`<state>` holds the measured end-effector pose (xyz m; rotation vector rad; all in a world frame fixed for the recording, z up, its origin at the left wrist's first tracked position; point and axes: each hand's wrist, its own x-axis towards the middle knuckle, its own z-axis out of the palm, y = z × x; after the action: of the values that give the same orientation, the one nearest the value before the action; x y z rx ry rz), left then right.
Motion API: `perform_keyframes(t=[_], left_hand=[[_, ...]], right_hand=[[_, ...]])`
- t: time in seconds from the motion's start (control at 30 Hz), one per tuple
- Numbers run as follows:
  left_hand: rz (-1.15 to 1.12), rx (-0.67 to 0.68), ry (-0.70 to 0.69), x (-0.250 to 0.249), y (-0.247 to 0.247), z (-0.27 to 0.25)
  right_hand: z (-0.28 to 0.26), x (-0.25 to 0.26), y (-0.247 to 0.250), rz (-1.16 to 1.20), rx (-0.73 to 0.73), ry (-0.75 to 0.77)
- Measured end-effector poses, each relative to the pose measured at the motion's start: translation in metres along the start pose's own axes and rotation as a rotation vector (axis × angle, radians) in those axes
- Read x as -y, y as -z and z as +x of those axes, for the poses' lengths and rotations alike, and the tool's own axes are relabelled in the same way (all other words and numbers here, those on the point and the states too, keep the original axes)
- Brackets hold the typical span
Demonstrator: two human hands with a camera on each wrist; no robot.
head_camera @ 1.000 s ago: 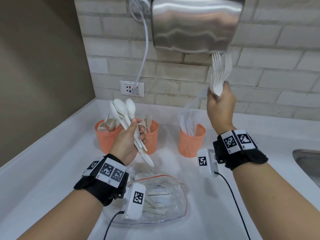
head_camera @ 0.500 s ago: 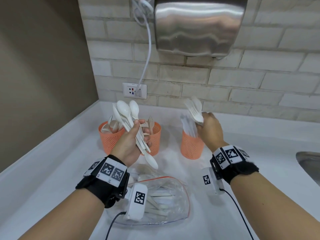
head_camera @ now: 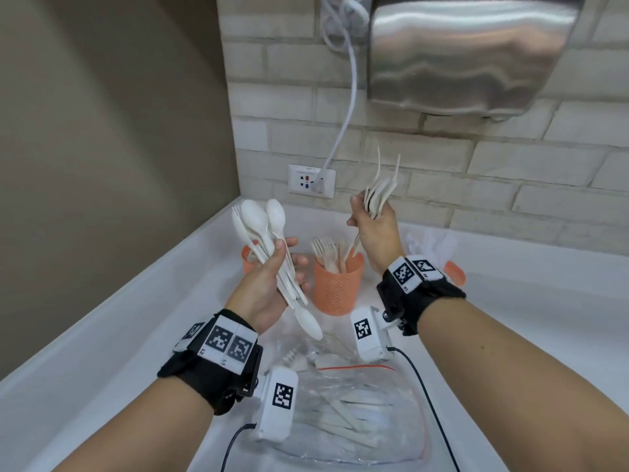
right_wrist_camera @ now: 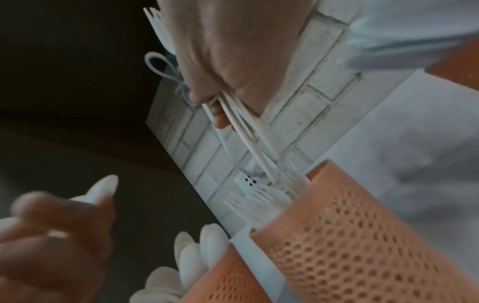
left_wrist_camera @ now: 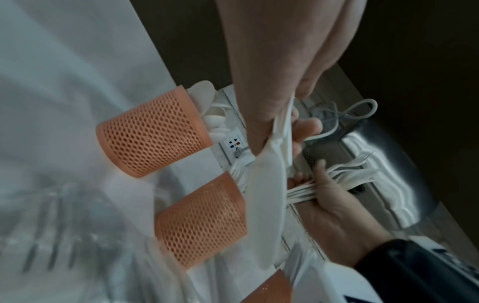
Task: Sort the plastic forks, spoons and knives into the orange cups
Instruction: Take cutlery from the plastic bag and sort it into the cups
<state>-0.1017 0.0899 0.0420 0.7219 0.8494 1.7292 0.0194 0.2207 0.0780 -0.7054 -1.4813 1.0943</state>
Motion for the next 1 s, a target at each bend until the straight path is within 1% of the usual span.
perform_keyframes(t=[0.13, 0.2, 0.3, 0.33, 0.4, 0.43, 0.47, 0.5, 0.57, 0.6, 0.63, 0.67, 0.73, 0.77, 0.8, 0.83, 0.87, 0.9, 0.97, 1.0], left_hand=[[-0.013, 0.034, 0.044, -0.006, 0.014, -0.001], [-0.024, 0.049, 0.068, -0.008, 0.019, 0.000], [-0.042, 0.041, 0.092, -0.007, 0.024, 0.003], [-0.044, 0.036, 0.098, -0.006, 0.024, 0.004], [-0.049, 0.034, 0.112, -0.004, 0.024, 0.005], [-0.057, 0.035, 0.120, -0.004, 0.024, 0.006], [-0.067, 0.037, 0.125, -0.003, 0.023, 0.006], [-0.081, 0.038, 0.128, -0.003, 0.022, 0.006], [-0.105, 0.033, 0.123, -0.004, 0.020, 0.005], [-0.114, 0.022, 0.116, -0.005, 0.020, 0.005], [-0.125, 0.007, 0.107, -0.006, 0.020, 0.005], [-0.135, -0.010, 0.099, -0.007, 0.021, 0.005], [-0.156, -0.029, 0.082, -0.010, 0.024, 0.006], [-0.169, -0.031, 0.072, -0.012, 0.026, 0.006], [-0.187, -0.028, 0.060, -0.014, 0.027, 0.006], [-0.207, -0.026, 0.049, -0.016, 0.028, 0.005], [-0.220, -0.029, 0.040, -0.019, 0.029, 0.004], [-0.227, -0.035, 0.033, -0.021, 0.030, 0.003], [-0.233, -0.052, 0.010, -0.028, 0.035, 0.002], [-0.234, -0.058, -0.006, -0.032, 0.039, 0.001]], right_hand=[[0.004, -0.031, -0.008, -0.070, 0.098, -0.117], [0.003, -0.040, -0.008, -0.136, 0.090, -0.170], [0.002, -0.050, -0.007, -0.231, 0.071, -0.148], [0.002, -0.053, -0.006, -0.275, 0.091, -0.131], [0.000, -0.056, -0.005, -0.404, 0.180, -0.124], [-0.002, -0.054, -0.005, -0.475, 0.200, -0.097], [-0.003, -0.050, -0.005, -0.541, 0.184, -0.029], [-0.006, -0.044, -0.004, -0.589, 0.148, 0.072], [-0.014, -0.027, -0.007, -0.550, 0.093, 0.272], [-0.020, -0.019, -0.009, -0.497, 0.122, 0.319], [-0.025, -0.012, -0.012, -0.443, 0.207, 0.320], [-0.032, -0.007, -0.015, -0.403, 0.344, 0.268], [-0.044, 0.000, -0.019, -0.389, 0.677, 0.062], [-0.048, 0.001, -0.020, -0.436, 0.831, -0.047], [-0.053, 0.002, -0.020, -0.495, 0.957, -0.142], [-0.056, 0.002, -0.020, -0.524, 1.041, -0.230], [-0.059, 0.001, -0.019, -0.504, 1.088, -0.302], [-0.062, 0.000, -0.018, -0.453, 1.093, -0.354], [-0.062, 0.000, -0.014, -0.409, 1.042, -0.407], [-0.061, 0.001, -0.012, -0.457, 0.997, -0.396]])
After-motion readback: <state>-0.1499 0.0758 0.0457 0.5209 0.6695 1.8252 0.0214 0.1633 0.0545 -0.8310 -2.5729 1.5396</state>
